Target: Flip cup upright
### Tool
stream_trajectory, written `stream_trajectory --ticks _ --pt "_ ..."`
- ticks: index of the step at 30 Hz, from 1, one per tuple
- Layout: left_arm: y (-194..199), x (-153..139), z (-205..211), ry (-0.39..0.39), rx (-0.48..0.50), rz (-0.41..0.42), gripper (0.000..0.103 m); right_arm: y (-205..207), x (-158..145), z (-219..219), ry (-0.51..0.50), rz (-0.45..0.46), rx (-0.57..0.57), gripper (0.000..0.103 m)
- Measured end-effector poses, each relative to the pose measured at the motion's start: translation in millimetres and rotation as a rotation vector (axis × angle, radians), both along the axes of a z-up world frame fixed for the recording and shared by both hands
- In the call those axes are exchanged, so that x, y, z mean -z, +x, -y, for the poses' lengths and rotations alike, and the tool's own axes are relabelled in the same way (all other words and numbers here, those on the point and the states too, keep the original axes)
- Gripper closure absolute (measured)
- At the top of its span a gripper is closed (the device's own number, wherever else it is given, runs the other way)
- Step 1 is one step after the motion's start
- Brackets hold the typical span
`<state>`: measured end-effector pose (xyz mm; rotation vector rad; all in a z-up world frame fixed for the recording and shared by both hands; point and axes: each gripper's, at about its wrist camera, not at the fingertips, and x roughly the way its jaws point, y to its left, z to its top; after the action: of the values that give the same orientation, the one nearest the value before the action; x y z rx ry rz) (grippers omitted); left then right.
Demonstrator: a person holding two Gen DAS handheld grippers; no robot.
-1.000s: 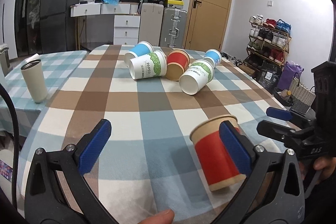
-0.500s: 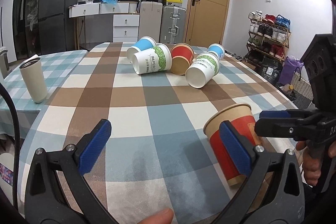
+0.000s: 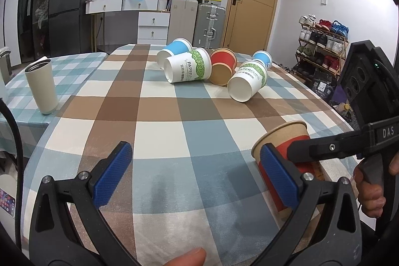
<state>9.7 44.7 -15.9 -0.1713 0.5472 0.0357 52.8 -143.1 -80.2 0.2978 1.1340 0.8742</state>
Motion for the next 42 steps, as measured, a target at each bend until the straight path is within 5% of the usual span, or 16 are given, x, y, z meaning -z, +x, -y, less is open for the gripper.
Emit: stream_trajectory --ticks 6,12,27,42 --pt "-0.1 0.0 -0.1 0.000 0.000 0.000 0.001 6.9 3.5 1.6 0.029 -0.059 -0.018 0.033" --pt "0.0 -0.1 0.0 -0.001 0.000 0.000 0.001 5.0 -2.5 3.0 0.035 -0.025 -0.019 0.035" --pt "-0.3 -3.4 0.6 -0.004 -0.022 0.040 0.001 -21.0 -39.5 7.7 -0.105 0.391 0.064 0.035" --pt "2.0 -1.6 -0.9 -0.008 -0.030 0.038 0.001 2.9 -37.9 -21.7 -0.201 0.506 0.115 0.035"
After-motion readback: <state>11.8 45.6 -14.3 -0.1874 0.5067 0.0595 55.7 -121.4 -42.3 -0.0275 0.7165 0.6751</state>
